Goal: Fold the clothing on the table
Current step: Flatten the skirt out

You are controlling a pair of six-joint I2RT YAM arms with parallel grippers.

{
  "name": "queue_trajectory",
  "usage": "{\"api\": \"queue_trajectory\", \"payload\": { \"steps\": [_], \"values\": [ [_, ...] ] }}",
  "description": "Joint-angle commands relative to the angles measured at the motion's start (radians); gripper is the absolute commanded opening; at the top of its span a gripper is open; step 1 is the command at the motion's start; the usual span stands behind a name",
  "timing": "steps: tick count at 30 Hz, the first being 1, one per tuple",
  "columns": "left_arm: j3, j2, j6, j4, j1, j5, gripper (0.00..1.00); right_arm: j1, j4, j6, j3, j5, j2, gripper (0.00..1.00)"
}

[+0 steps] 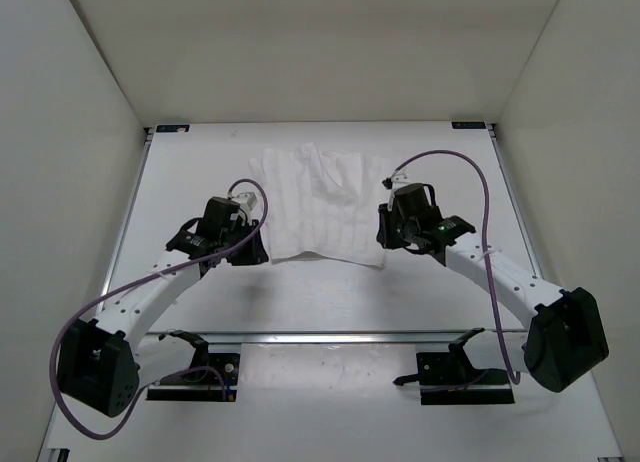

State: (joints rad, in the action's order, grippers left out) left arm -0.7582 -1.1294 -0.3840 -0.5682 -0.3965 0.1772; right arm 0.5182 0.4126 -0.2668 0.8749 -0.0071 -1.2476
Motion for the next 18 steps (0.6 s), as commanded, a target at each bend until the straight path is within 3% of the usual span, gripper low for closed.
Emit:
{"api": "queue_trajectory", "payload": {
  "steps": [1, 3, 4, 5, 12, 18],
  "values": [
    [-0.003, 0.051, 0.022, 0.003, 0.028, -0.004, 0.38, 0.002, -0.04, -0.008, -0.005, -0.013, 0.008, 0.23],
    [0.022, 0.094, 0.016, 0.054, 0.041, 0.039, 0.43, -0.026, -0.034, -0.011, -0.013, -0.054, -0.003, 0.34],
    [0.026, 0.098, 0.007, 0.08, 0.036, 0.038, 0.58, -0.035, -0.034, -0.018, -0.014, -0.06, -0.012, 0.39],
    [0.033, 0.1, 0.001, 0.09, 0.033, 0.024, 0.65, -0.041, -0.038, -0.014, -0.025, -0.062, -0.009, 0.4],
    [0.098, 0.028, -0.044, 0.171, 0.001, -0.048, 0.69, -0.083, -0.064, -0.063, -0.065, -0.093, -0.064, 0.42],
    [0.161, -0.041, -0.095, 0.283, 0.01, -0.047, 0.66, -0.093, -0.118, -0.109, -0.076, -0.123, -0.144, 0.43]
  ]
}}
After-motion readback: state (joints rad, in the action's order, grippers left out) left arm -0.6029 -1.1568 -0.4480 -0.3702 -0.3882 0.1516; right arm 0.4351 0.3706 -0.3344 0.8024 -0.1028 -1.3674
